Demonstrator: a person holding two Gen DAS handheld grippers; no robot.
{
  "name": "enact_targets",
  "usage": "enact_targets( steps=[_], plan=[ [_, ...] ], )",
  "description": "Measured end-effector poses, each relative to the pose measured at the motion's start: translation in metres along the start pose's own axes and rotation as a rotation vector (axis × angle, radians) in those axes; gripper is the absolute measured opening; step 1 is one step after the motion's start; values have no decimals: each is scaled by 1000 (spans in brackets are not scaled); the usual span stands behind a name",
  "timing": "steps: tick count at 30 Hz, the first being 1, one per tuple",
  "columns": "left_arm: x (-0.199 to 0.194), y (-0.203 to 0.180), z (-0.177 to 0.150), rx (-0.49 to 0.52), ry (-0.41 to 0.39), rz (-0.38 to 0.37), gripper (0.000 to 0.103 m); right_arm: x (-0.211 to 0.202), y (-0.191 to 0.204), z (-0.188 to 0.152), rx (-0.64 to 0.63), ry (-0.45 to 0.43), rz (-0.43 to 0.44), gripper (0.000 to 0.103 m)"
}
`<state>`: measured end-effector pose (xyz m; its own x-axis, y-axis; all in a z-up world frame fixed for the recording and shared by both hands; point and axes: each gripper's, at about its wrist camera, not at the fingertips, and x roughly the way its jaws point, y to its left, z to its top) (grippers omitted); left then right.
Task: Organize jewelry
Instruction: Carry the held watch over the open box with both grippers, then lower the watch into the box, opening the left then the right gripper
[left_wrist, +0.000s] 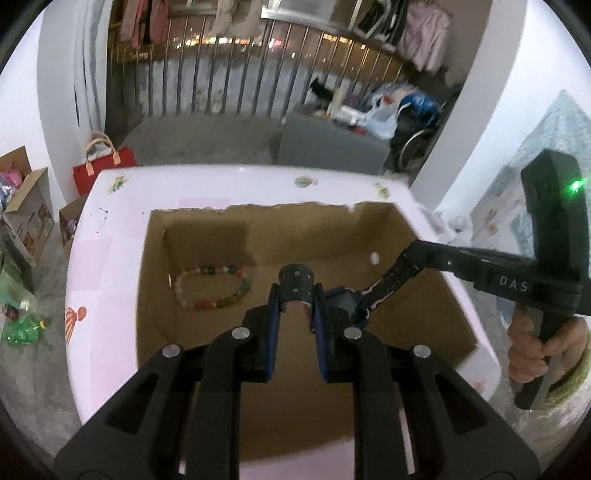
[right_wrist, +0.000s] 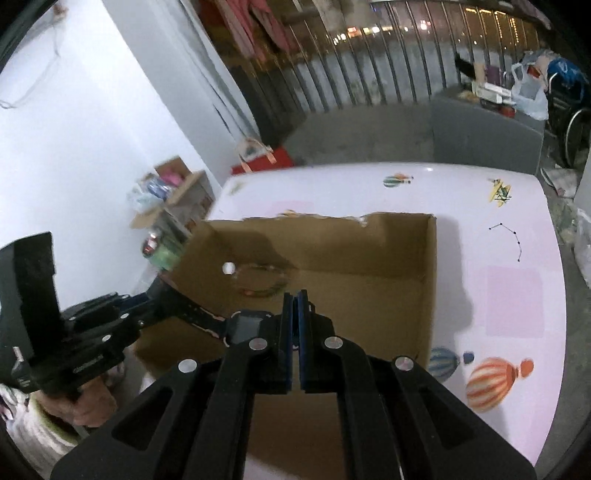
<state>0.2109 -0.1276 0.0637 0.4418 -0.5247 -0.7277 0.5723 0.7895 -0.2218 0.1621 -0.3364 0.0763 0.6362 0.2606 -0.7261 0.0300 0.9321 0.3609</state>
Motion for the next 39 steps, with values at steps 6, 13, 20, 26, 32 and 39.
enact_targets(
  steps=[6,13,20,26,32,39],
  plan=[
    [47,3,18,6,118,54,23,35,-8,29,-3,60,-30,3],
    [53,10,8,2,120,118,36,47,-18,34,-7,54,-58,4],
    [15,17,14,-9,21,135,36,36,-12,34,-82,53,-44,11],
    [-54,25,0,-28,-136,146,37,48,32,28,-363,191,-8,48],
    [-111,47,-41,-85,-256,184,39,108,77,10,-606,411,-12,51],
    [-141,83,-92,-155,-268,250,39,176,101,-4,-789,544,-99,51]
  ],
)
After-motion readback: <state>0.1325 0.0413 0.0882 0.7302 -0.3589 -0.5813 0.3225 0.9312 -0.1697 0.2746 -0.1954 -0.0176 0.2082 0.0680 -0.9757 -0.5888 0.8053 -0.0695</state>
